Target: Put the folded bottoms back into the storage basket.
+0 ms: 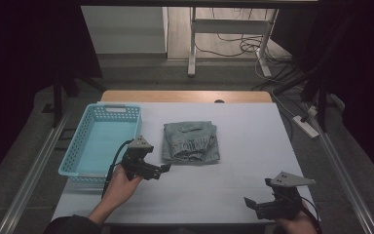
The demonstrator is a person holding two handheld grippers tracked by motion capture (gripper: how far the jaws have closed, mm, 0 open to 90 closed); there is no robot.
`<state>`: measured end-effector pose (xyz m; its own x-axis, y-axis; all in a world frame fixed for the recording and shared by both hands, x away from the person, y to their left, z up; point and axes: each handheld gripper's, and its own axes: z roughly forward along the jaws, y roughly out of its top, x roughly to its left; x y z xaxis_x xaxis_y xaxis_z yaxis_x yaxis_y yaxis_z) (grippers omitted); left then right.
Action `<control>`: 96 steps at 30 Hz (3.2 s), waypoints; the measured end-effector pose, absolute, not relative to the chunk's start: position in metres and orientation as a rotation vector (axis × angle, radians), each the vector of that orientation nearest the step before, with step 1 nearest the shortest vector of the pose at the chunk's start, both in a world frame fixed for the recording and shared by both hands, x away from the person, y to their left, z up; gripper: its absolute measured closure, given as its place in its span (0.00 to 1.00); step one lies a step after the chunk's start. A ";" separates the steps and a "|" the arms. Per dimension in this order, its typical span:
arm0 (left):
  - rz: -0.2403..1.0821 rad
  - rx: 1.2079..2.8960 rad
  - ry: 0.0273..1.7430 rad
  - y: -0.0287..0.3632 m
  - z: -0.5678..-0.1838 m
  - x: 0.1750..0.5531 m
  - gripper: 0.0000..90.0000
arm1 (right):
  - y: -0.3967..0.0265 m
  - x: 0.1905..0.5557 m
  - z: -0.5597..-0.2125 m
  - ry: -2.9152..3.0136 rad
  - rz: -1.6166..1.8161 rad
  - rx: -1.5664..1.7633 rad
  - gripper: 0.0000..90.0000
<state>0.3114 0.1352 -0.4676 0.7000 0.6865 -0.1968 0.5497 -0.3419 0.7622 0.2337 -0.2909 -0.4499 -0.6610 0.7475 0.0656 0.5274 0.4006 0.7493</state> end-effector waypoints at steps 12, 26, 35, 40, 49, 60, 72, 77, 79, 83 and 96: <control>0.211 2.050 0.984 0.119 -0.476 0.336 0.00 | -0.290 0.233 -0.450 2.386 1.112 1.101 0.01; 0.234 2.079 1.037 0.105 -0.486 0.368 0.00 | -0.290 0.233 -0.450 2.393 1.107 1.092 0.01; 0.233 2.057 1.078 0.104 -0.489 0.388 0.00 | -0.289 0.233 -0.450 2.396 1.108 1.089 0.01; 0.232 2.082 1.125 0.103 -0.496 0.397 0.00 | -0.289 0.233 -0.450 2.396 1.109 1.088 0.01; 0.201 2.142 1.189 0.100 -0.516 0.404 0.00 | -0.289 0.233 -0.450 2.398 1.104 1.087 0.01; 0.079 2.184 1.203 0.100 -0.531 0.405 0.01 | -0.289 0.233 -0.450 2.398 1.104 1.078 0.01; 0.019 2.223 1.121 0.097 -0.522 0.396 0.49 | -0.287 0.233 -0.450 2.406 1.096 1.071 0.01; 0.083 2.254 1.090 0.094 -0.519 0.392 0.57 | -0.287 0.233 -0.450 2.410 1.091 1.061 0.01; 0.104 2.258 1.081 0.093 -0.519 0.391 0.57 | -0.287 0.233 -0.450 2.408 1.090 1.055 0.01; 0.114 2.249 1.082 0.093 -0.520 0.390 0.57 | -0.286 0.231 -0.449 2.388 1.101 1.046 0.01; 0.117 2.225 1.078 0.095 -0.523 0.389 0.56 | -0.272 0.236 -0.441 2.343 1.181 0.982 0.01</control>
